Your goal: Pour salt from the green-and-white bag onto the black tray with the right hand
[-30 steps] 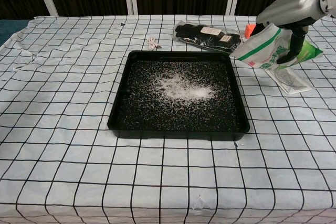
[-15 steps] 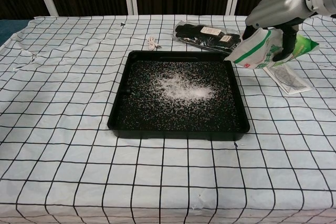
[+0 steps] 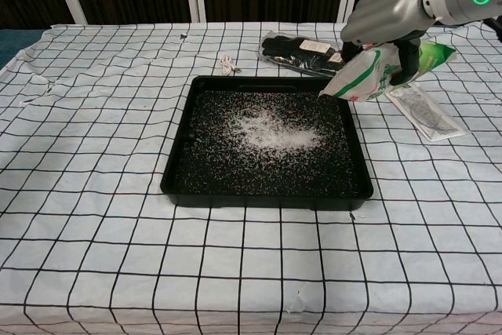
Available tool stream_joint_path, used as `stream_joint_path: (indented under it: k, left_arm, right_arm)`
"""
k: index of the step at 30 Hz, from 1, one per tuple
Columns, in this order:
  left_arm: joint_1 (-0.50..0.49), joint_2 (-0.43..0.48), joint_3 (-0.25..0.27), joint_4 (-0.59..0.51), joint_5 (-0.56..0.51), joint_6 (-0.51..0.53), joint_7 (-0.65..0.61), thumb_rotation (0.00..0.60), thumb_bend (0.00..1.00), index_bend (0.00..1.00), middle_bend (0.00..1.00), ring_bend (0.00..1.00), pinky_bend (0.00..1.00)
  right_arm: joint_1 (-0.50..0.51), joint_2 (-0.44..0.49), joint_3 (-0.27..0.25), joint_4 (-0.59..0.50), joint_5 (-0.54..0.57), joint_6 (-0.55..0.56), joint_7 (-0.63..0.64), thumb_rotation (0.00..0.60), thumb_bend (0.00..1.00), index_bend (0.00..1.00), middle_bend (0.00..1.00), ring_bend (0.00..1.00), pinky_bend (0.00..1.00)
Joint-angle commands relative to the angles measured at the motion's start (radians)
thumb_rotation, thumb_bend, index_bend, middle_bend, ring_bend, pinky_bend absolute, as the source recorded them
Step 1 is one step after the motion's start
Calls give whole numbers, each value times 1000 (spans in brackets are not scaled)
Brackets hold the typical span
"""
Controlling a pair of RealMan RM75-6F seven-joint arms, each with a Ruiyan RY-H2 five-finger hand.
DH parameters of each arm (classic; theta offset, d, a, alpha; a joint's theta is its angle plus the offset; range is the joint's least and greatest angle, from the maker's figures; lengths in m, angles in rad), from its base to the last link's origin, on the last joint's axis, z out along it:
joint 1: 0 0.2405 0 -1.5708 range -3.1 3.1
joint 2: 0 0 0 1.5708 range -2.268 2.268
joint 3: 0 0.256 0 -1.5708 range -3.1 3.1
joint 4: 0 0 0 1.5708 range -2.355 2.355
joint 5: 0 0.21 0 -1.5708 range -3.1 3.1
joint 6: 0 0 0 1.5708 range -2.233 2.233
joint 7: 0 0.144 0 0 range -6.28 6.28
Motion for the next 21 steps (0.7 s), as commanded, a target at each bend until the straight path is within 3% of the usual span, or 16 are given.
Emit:
stream_joint_path:
  k: [1, 15, 21]
  left_arm:
    - [1, 1, 0, 0, 0, 1, -3, 600, 256, 185, 127, 4, 62]
    - [4, 4, -2, -1, -3, 3, -10, 600, 256, 185, 128, 4, 62]
    - [5, 5, -4, -2, -5, 5, -9, 600, 256, 185, 127, 4, 62]
  right_arm:
    - [21, -15, -13, -12, 18, 22, -33, 600, 404, 521, 428, 518, 520]
    - [37, -39, -19, -23, 44, 68, -52, 600, 405, 520, 430, 518, 521]
    - [0, -27, 36, -34, 53, 48, 82, 600, 405, 520, 429, 518, 522]
